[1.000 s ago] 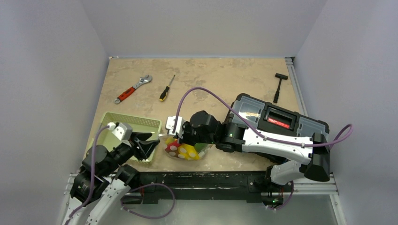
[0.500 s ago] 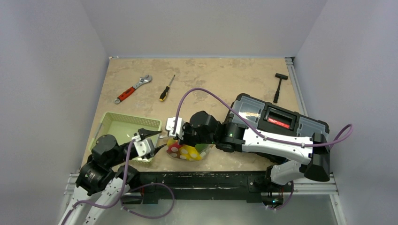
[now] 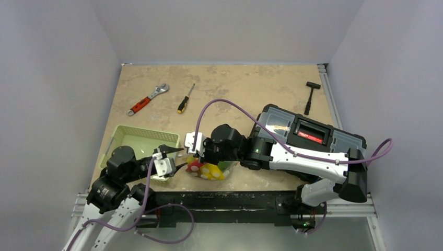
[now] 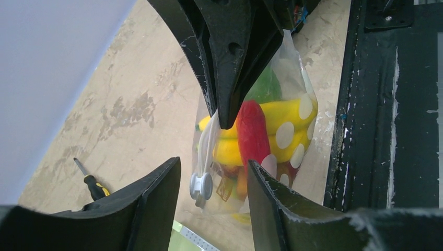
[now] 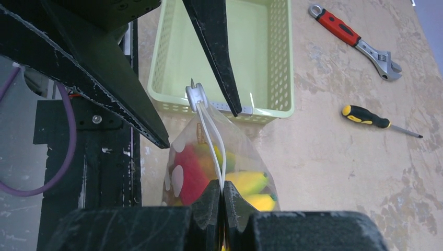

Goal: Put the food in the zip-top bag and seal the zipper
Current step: Adjust the zipper food storage bag at the center of the board.

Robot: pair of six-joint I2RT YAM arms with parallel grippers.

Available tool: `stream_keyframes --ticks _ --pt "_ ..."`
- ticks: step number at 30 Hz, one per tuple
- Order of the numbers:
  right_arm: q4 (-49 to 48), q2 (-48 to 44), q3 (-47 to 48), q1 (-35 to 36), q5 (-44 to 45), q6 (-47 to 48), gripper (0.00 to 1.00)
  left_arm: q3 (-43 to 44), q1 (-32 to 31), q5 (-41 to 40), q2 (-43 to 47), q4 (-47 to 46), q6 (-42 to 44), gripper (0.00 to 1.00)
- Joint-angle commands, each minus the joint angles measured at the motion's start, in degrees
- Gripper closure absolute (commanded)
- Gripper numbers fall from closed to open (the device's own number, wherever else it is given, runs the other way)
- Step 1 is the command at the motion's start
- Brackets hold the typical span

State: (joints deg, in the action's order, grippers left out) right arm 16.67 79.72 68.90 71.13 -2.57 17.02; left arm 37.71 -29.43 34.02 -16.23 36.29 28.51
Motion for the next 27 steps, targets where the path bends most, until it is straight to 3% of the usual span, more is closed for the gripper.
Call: stream_keyframes --ticks 1,6,10,14,18,27 --pt "0.2 -1.6 2.8 0.0 -0.9 0.9 1.0 2.5 -0.2 -0.3 -0.8 0.8 -1.1 0.51" --pt "0.7 -1.7 2.9 0.0 -1.2 1.0 1.0 3.6 -0.2 -2.8 0.6 1.0 -4.0 0.42" --pt "0.8 -1.6 3.0 0.0 -1.3 0.9 1.0 6.1 -0.1 -3.9 -0.1 3.2 -4.9 0.23" --pt "1.2 -1.1 3.3 0.0 -1.2 0.9 1.0 8.2 -0.2 -3.3 -2.5 5.5 -4.2 0.35" --pt "1.5 -0.9 3.6 0.0 -1.3 1.0 1.0 9.3 -0.2 -1.8 -4.3 7.9 -3.0 0.54" --pt "1.8 -1.4 3.6 0.0 -1.3 1.0 1.0 11.2 -0.2 -1.4 -7.1 11.1 -1.7 0.61"
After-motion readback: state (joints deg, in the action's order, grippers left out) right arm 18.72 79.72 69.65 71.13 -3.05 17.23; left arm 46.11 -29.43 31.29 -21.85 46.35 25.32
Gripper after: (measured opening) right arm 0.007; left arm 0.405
